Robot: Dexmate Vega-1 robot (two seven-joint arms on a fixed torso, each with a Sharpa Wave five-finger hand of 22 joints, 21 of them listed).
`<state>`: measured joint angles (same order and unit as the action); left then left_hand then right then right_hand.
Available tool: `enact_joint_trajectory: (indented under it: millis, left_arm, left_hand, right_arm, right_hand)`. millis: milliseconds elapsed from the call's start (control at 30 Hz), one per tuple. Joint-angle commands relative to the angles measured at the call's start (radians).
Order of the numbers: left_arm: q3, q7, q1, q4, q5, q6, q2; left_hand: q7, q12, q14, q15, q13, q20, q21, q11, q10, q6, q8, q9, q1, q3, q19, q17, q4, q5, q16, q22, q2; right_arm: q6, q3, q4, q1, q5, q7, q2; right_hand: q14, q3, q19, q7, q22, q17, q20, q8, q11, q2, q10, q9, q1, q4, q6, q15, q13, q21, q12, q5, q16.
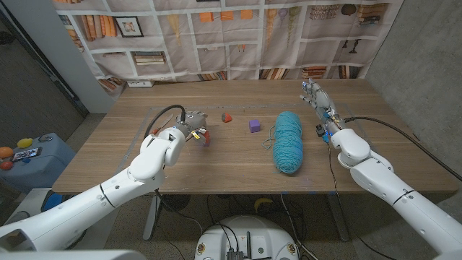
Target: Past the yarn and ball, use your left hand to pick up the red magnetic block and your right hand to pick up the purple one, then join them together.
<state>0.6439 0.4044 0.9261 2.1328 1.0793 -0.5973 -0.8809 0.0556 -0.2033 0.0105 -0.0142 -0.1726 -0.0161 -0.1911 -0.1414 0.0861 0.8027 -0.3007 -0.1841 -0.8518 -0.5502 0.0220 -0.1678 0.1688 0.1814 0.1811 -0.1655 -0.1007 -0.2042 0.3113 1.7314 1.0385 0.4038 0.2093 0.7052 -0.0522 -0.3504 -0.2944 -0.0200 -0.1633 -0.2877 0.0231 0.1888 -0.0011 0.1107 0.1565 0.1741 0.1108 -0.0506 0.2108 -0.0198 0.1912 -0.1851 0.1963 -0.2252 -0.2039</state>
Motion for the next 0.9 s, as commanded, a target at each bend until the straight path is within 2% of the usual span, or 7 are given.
enact_joint_trajectory:
  millis: [33,333,500,633,700,800,900]
  left_arm:
    - [-0.028,-0.003,0.029,0.046,0.015,0.003,-0.031]
    - [-0.059,-0.03,0.064,0.067,0.032,-0.004,-0.048]
    - [-0.065,-0.035,0.074,0.07,0.044,-0.003,-0.049]
    - [-0.068,-0.038,0.081,0.073,0.06,-0.008,-0.044]
    - [-0.067,-0.039,0.084,0.074,0.071,-0.009,-0.042]
    - [-0.07,-0.042,0.089,0.074,0.074,-0.009,-0.035]
    - [-0.07,-0.049,0.094,0.072,0.081,-0.009,-0.029]
  left_hand:
    - [0.031,0.001,0.001,-0.001,-0.001,0.003,0.005,-0.003,0.01,0.043,-0.007,-0.005,-0.002,0.004,0.001,-0.001,0.001,0.006,-0.002,-0.001,0.015]
    - [0.036,0.003,-0.004,-0.006,-0.001,0.004,0.005,-0.002,0.014,0.051,-0.005,-0.005,0.0,0.009,0.002,-0.001,-0.001,0.006,0.0,-0.001,0.018]
    - [0.036,0.004,-0.006,-0.008,-0.001,0.003,0.005,-0.004,0.014,0.053,-0.004,-0.006,0.0,0.012,0.002,-0.001,-0.001,0.006,0.0,-0.001,0.019]
    - [0.037,0.004,-0.006,-0.009,-0.001,0.003,0.006,-0.005,0.017,0.054,-0.003,-0.006,0.001,0.013,0.002,-0.001,-0.002,0.006,0.0,-0.001,0.02]
    - [0.037,0.004,-0.007,-0.011,-0.001,0.004,0.006,-0.005,0.017,0.055,-0.002,-0.006,0.001,0.014,0.003,-0.001,-0.002,0.006,0.0,-0.001,0.021]
    - [0.039,0.004,-0.011,-0.013,-0.001,0.006,0.005,-0.006,0.019,0.059,-0.002,-0.006,0.001,0.015,0.004,-0.001,-0.002,0.006,0.001,-0.001,0.022]
    - [0.039,0.005,-0.012,-0.014,-0.001,0.004,0.005,-0.009,0.02,0.061,-0.002,-0.006,0.002,0.017,0.005,-0.001,-0.002,0.006,0.001,-0.001,0.022]
  right_arm:
    - [0.099,0.016,0.07,-0.012,-0.104,-0.001,0.071]
    - [0.149,0.045,0.094,-0.046,-0.167,-0.028,0.106]
    - [0.191,0.058,0.116,-0.067,-0.201,-0.052,0.135]
    - [0.278,0.077,0.16,-0.092,-0.246,-0.075,0.174]
    - [0.382,0.106,0.201,-0.121,-0.299,-0.101,0.209]
    - [0.445,0.131,0.23,-0.151,-0.334,-0.134,0.231]
    - [0.488,0.149,0.251,-0.176,-0.356,-0.165,0.246]
  right_hand:
    - [-0.003,-0.003,0.017,-0.014,-0.003,0.003,0.007,0.004,0.002,-0.006,0.007,0.005,0.017,0.014,0.002,-0.005,0.001,0.006,0.004,-0.002,-0.004]
    - [-0.006,-0.003,0.046,-0.029,-0.003,0.009,0.011,-0.003,-0.006,-0.014,-0.001,0.005,0.028,0.033,-0.015,-0.005,0.001,0.011,0.0,0.002,-0.005]
    - [0.007,-0.007,0.057,-0.038,-0.003,0.018,0.01,-0.008,-0.01,-0.024,-0.016,0.005,0.049,0.059,-0.036,0.0,0.001,0.009,-0.006,0.006,0.001]
    - [0.022,-0.016,0.073,-0.049,-0.003,0.03,0.009,-0.01,-0.017,-0.041,-0.034,0.005,0.088,0.103,-0.067,-0.001,0.001,0.008,-0.009,0.011,0.006]
    - [0.032,-0.02,0.077,-0.051,-0.003,0.034,0.008,-0.007,-0.021,-0.046,-0.043,0.005,0.103,0.121,-0.071,0.002,0.001,0.007,-0.011,0.014,0.009]
    - [0.049,-0.026,0.085,-0.056,-0.003,0.039,0.008,-0.004,-0.021,-0.052,-0.054,0.006,0.127,0.145,-0.074,0.011,0.001,0.007,-0.012,0.018,0.013]
    - [0.055,-0.03,0.091,-0.062,-0.002,0.041,0.004,-0.002,-0.021,-0.055,-0.064,0.007,0.14,0.158,-0.074,0.016,0.001,0.008,-0.013,0.02,0.013]
